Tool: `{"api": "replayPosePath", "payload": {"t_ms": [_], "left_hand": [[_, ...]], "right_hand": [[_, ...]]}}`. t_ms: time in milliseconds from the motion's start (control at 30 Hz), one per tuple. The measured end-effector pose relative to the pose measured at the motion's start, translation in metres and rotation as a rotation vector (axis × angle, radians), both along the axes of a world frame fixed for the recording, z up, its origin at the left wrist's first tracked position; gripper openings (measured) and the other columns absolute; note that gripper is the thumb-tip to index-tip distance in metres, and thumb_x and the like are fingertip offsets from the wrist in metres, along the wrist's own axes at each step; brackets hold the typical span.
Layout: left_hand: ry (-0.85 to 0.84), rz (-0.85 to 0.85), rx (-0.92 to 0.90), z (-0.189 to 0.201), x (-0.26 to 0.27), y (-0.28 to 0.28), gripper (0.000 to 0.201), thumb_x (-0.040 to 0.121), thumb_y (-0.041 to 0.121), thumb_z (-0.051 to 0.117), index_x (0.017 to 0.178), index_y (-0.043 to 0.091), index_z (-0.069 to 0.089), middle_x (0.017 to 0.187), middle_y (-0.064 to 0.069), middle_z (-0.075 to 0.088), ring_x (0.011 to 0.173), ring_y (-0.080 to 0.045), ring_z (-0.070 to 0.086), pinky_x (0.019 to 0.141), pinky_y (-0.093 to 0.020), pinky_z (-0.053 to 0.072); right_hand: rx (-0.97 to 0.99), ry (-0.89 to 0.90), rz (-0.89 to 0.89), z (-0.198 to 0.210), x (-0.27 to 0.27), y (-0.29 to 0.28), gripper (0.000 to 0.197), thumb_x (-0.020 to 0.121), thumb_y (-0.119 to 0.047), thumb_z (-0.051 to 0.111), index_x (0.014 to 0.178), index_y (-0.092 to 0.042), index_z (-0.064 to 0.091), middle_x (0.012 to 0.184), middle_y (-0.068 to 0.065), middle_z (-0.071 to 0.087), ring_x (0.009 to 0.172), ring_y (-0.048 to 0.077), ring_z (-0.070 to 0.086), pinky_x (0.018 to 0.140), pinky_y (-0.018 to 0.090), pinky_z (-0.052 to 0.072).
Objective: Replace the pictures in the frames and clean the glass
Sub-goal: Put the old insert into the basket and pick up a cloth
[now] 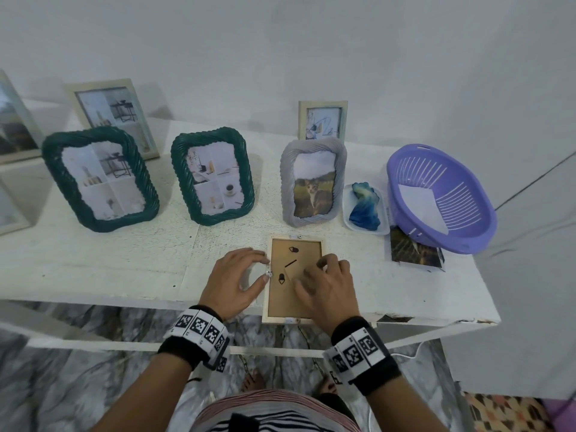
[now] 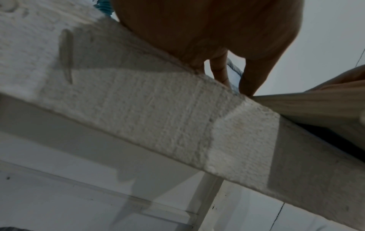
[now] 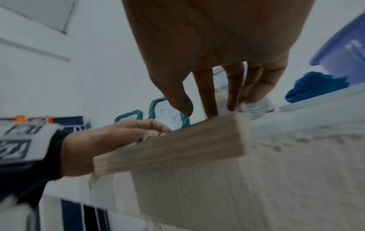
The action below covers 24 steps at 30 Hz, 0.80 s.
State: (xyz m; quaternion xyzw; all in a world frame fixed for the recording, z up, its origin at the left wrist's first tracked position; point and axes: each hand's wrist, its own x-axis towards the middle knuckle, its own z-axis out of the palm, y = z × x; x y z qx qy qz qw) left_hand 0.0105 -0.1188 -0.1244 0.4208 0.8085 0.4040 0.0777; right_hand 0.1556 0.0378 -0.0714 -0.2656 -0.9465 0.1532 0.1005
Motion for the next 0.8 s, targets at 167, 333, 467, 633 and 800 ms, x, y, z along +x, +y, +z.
{"api": "replayPosePath", "payload": {"t_ms": [167,333,467,633,800], "left_hand": [[-0.016,0.002,0.009,0.0,0.0,0.0,0.035,0.086,0.054,0.053,0.112,0.032,0.062,0.124,0.024,0.058,0.123,-0.001,0.043,0.101,-0.034,0.033],[-0.024,0.0,0.004,0.001,0.0,0.0,0.034,0.086,0.055,0.053,0.111,0.032,0.063,0.125,0.022,0.058,0.124,-0.006,0.046,0.102,-0.038,0.035],[-0.036,-0.005,0.003,-0.001,-0.001,0.0,0.032,0.087,0.055,0.053,0.111,0.035,0.062,0.125,0.021,0.059,0.126,-0.008,0.046,0.103,-0.043,0.037],[-0.042,0.0,0.009,-0.002,-0.002,0.0,0.031,0.087,0.054,0.053,0.113,0.039,0.062,0.123,0.026,0.058,0.128,-0.004,0.042,0.105,-0.046,0.036],[-0.056,0.0,0.026,-0.001,-0.001,0.0,0.029,0.086,0.054,0.054,0.111,0.042,0.062,0.122,0.027,0.057,0.128,-0.006,0.044,0.106,-0.049,0.036]], "right_hand": [[-0.314,0.022,0.12,0.002,0.018,0.045,0.028,0.085,-0.017,0.057,0.111,-0.014,0.069,0.108,0.005,0.057,0.097,0.024,0.053,0.086,0.036,0.047],[-0.267,-0.117,0.335,0.009,0.027,0.076,0.028,0.089,-0.021,0.064,0.116,-0.023,0.067,0.123,-0.005,0.055,0.1,0.006,0.044,0.084,0.023,0.038],[-0.215,-0.136,0.401,0.008,0.023,0.086,0.026,0.089,-0.026,0.065,0.115,-0.028,0.068,0.123,-0.006,0.057,0.099,0.013,0.046,0.082,0.022,0.034],[-0.202,-0.154,0.411,0.009,0.009,0.087,0.018,0.083,-0.04,0.068,0.097,-0.028,0.068,0.107,-0.009,0.055,0.095,0.017,0.05,0.086,0.029,0.038],[-0.254,-0.124,0.331,0.005,-0.003,0.081,0.016,0.078,-0.031,0.075,0.082,-0.02,0.064,0.096,-0.004,0.052,0.084,0.016,0.047,0.075,0.025,0.04]]}}
